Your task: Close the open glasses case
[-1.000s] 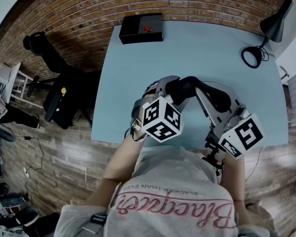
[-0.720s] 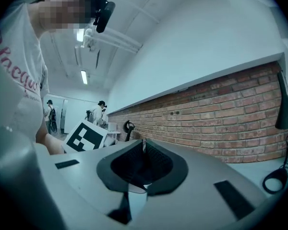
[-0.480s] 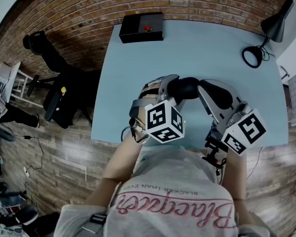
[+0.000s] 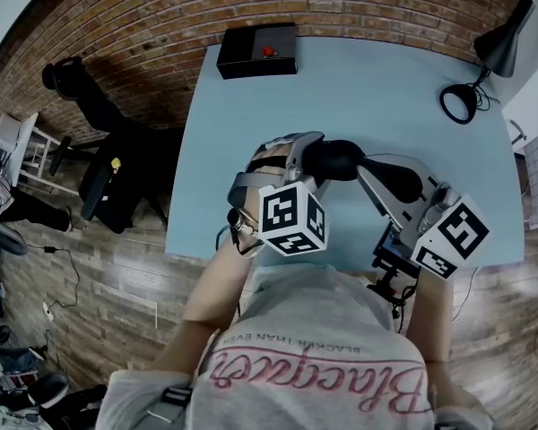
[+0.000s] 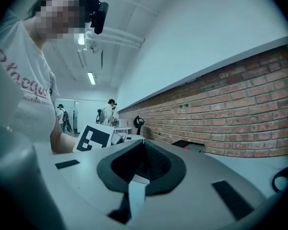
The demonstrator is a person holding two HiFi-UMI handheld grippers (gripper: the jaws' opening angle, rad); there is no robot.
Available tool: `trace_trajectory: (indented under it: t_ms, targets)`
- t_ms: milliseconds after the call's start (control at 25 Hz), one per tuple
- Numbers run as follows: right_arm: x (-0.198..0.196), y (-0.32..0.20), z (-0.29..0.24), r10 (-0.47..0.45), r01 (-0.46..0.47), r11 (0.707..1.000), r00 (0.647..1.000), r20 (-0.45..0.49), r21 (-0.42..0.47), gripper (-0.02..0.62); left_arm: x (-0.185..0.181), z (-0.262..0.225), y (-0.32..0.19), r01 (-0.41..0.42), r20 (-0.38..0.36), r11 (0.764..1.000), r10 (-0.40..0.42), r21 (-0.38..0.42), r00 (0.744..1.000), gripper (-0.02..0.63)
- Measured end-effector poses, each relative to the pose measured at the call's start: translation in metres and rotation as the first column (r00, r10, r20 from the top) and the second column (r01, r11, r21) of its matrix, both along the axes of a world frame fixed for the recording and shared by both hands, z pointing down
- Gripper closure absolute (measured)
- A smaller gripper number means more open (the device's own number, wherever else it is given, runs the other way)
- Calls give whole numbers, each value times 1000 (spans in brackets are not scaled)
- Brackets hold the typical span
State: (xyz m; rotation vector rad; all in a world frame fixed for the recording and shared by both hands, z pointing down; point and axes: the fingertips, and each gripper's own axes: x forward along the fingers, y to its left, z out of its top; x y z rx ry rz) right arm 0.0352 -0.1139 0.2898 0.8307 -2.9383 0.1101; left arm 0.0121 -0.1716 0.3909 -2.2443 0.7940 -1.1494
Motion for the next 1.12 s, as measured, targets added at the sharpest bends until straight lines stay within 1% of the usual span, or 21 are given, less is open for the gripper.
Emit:
trace_trajectory:
  t_ms: [80, 200, 280, 360, 440, 520, 600, 720, 840, 880, 920, 960, 1000, 1120]
  targets:
    - [1, -2, -2, 4, -4, 1000, 1000, 25, -16, 572, 2, 1, 2, 4, -25, 999, -5, -40, 1000, 347]
    - [2, -5, -8, 30, -23, 998, 994, 105, -63, 575, 6, 2, 5, 19, -76, 993, -28, -121, 997, 347]
    - [-4, -3, -11, 35, -26, 997, 991, 132, -72, 575, 7, 3, 5, 41, -82, 987, -55, -158, 995, 348]
    - [-13, -1, -12, 33, -25, 998, 991, 130, -61, 575, 6, 5, 3, 58, -68, 983, -71, -173, 995, 348]
    - [-13, -3, -12, 62, -56, 997, 988, 143, -50, 575, 8, 7, 5, 46, -82, 979, -63, -196, 995, 348]
    - [-1, -10, -14, 124, -114, 992, 975, 185, -59, 575, 11, 4, 8, 12, -144, 977, -43, -213, 989, 345]
    - [14, -18, -15, 183, -167, 982, 957, 225, -87, 575, 12, -5, 11, -26, -226, 980, -20, -199, 974, 344]
    - [32, -28, -15, 247, -223, 967, 938, 243, -124, 575, 15, -16, 17, -85, -334, 981, 22, -176, 942, 342]
    - [47, -33, -14, 282, -247, 956, 921, 269, -158, 575, 19, -28, 25, -157, -439, 976, 75, -154, 895, 342]
    - [51, -33, -13, 286, -247, 954, 916, 280, -168, 575, 20, -31, 27, -178, -464, 974, 94, -140, 881, 342]
    - [53, -33, -13, 286, -243, 954, 913, 289, -176, 575, 20, -34, 28, -190, -477, 973, 108, -127, 872, 342]
    - [54, -33, -12, 287, -242, 953, 912, 292, -180, 575, 19, -34, 28, -193, -476, 974, 113, -122, 872, 342]
    - [54, -33, -10, 292, -249, 952, 913, 284, -179, 575, 19, -33, 28, -186, -465, 974, 107, -128, 879, 344]
    - [52, -35, -5, 325, -292, 943, 914, 244, -163, 575, 19, -28, 26, -136, -415, 974, 50, -180, 909, 357]
